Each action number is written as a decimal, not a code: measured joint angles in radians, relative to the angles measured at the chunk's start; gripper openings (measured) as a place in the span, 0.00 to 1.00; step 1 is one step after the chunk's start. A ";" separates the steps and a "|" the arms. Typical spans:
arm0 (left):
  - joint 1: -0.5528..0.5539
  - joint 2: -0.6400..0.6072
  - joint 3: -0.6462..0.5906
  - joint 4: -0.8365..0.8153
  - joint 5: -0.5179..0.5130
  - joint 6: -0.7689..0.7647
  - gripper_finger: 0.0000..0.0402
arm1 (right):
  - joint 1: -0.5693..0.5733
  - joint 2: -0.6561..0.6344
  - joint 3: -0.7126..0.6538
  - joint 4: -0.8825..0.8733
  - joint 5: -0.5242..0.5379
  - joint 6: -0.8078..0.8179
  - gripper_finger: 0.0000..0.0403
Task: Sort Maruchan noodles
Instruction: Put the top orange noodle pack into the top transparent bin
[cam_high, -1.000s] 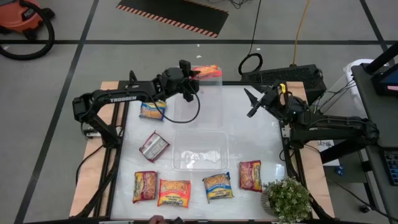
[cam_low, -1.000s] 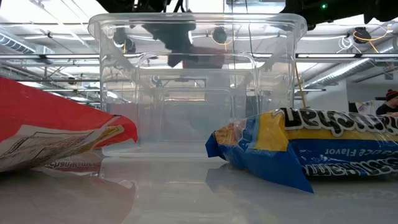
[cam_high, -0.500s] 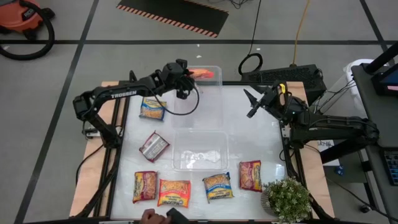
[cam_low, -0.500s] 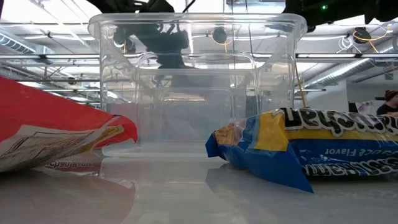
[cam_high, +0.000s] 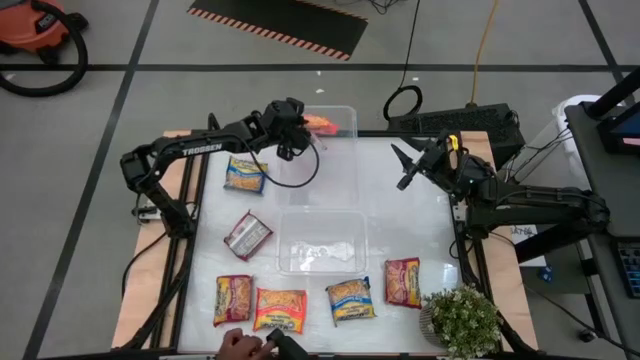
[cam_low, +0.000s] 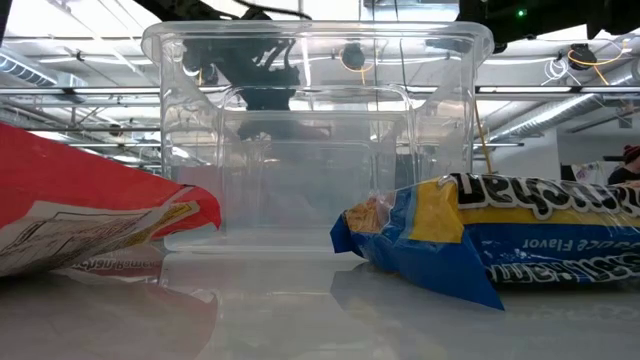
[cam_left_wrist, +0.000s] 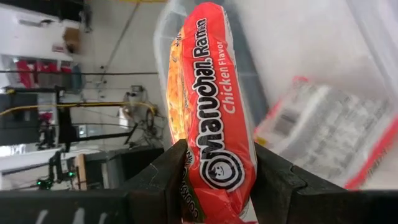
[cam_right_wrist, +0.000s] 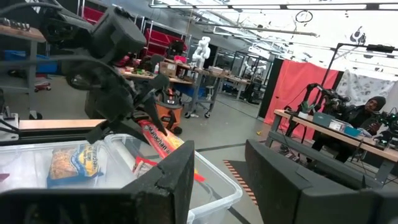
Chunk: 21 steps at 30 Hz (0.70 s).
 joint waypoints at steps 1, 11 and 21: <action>0.004 0.000 0.000 -0.004 0.002 0.020 0.36 | 0.000 0.000 0.000 0.000 0.000 0.000 0.35; 0.005 -0.001 0.000 -0.030 0.004 0.119 0.39 | 0.000 0.000 0.000 -0.003 0.000 -0.002 0.35; 0.008 -0.007 0.000 -0.068 -0.057 0.126 0.64 | 0.000 0.000 0.000 -0.005 0.000 -0.003 0.35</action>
